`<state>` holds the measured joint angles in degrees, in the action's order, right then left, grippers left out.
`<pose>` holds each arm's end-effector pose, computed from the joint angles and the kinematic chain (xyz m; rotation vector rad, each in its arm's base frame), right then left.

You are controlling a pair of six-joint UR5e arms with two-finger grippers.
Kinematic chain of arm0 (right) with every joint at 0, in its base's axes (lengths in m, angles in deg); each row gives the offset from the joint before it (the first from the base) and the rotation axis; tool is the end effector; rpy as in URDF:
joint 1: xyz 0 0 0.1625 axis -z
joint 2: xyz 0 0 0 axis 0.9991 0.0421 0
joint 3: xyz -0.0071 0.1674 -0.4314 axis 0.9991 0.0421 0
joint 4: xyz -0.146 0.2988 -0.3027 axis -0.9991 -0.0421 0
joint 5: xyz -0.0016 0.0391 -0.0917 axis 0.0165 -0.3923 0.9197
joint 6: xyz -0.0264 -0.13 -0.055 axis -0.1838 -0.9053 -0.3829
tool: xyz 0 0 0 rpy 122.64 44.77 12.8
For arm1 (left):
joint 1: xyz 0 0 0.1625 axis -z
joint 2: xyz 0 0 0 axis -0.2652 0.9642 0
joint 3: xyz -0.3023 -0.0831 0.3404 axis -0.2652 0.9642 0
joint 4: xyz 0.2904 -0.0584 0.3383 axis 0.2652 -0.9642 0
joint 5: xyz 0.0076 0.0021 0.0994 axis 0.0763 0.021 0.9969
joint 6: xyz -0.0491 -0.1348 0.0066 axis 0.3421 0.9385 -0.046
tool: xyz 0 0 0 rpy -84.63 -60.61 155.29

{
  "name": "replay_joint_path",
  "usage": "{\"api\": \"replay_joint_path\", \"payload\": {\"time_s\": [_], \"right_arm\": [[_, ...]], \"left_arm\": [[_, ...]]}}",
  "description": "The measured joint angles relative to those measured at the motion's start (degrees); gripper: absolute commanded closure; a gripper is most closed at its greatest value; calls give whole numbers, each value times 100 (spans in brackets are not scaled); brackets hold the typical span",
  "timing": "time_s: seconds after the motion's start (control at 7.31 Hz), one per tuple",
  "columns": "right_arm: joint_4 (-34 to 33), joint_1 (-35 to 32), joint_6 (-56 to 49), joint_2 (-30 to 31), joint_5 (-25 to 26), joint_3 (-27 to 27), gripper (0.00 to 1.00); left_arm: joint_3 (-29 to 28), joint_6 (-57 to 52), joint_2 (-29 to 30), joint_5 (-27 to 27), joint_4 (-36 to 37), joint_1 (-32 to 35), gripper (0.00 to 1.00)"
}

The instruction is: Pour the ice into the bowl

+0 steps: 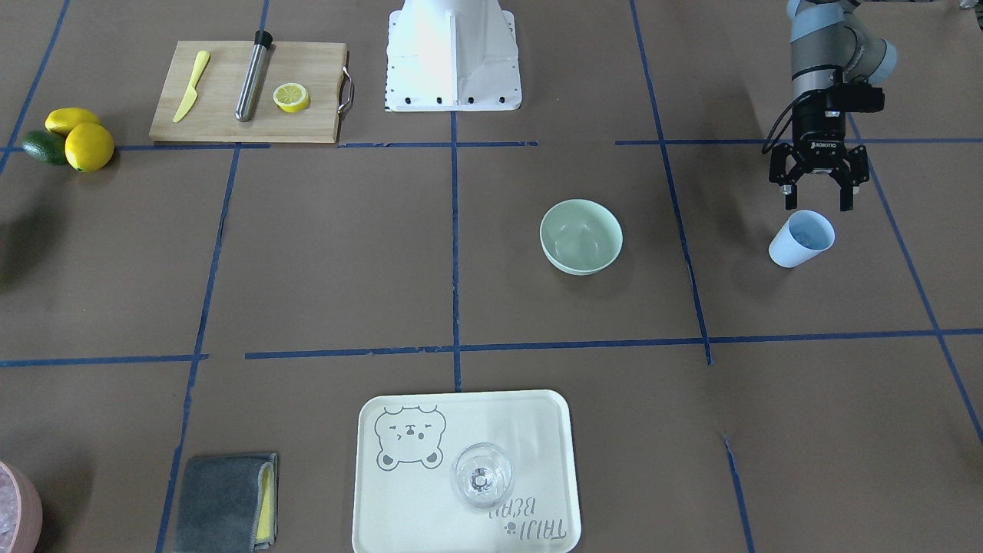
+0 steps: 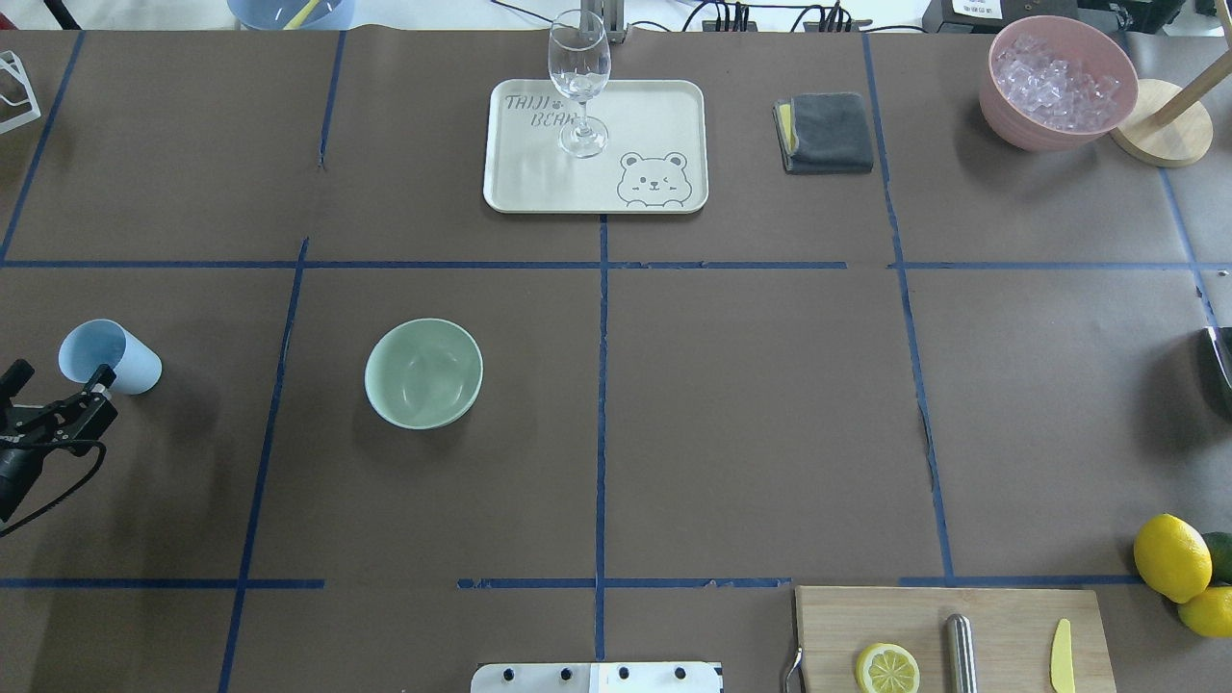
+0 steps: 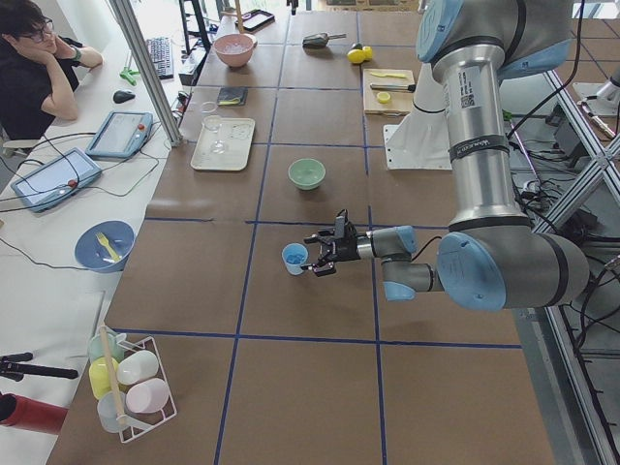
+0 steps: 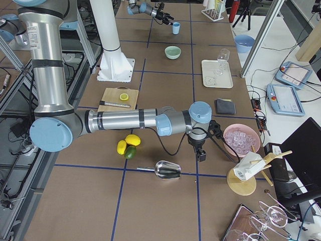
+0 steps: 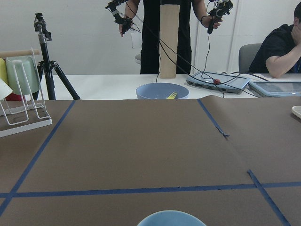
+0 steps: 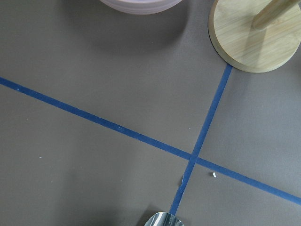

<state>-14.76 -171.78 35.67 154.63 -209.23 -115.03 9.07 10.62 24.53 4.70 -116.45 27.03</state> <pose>-0.0219 -0.5824 0.6675 0.2274 -0.7286 -0.3193 0.3133 -0.3267 0.6792 1.1667 0.7022 -0.4234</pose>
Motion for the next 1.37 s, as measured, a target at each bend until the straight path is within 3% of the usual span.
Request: {"api": "replay_joint_path", "payload": {"time_s": [0.68,1.37], "right_arm": [[0,4,67,-35,3,2,0],[0,6,94,-75,12,11,0]], "left_arm": [[-850,14,762,161,-4,-18,0],[-1185,197,896,-148,0,201,1]]}}
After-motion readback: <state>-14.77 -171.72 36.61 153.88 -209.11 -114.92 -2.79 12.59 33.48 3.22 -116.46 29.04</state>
